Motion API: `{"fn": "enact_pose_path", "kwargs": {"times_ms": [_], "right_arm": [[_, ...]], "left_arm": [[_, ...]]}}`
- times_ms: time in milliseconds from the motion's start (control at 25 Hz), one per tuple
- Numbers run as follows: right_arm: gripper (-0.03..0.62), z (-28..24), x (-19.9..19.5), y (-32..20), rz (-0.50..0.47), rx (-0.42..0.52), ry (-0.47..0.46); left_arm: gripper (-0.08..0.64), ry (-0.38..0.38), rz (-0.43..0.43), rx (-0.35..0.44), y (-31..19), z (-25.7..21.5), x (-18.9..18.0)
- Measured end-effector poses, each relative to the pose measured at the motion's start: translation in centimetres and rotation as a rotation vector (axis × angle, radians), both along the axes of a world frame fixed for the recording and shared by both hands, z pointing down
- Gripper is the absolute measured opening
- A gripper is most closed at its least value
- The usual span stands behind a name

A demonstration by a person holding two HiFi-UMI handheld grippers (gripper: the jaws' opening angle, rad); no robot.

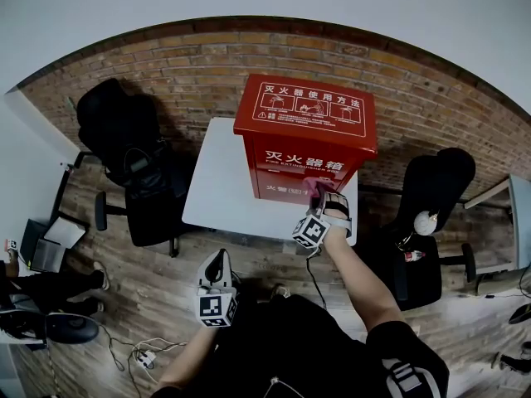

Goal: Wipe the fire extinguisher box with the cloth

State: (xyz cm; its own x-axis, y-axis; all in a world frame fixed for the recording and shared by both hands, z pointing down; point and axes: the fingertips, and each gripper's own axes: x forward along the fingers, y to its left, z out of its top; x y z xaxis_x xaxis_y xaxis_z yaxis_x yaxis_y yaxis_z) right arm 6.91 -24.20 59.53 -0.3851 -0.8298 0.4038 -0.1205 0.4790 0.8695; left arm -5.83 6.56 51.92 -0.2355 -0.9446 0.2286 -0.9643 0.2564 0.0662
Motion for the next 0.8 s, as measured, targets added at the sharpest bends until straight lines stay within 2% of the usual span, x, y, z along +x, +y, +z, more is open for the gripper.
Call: {"fn": "enact_pose_path", "kwargs": {"times_ms": [440,800], "right_arm": [[0.121,-3.2,-0.2,0.1,0.002,0.121,0.03],[0.121,-6.9,-0.2,0.5,-0.016,0.199,0.014]], "left_arm": [[0.021,0.008,-0.02,-0.007,0.5,0.3,-0.5],[0.021,0.009,-0.018,-0.008,0.2,0.5,-0.5]]}}
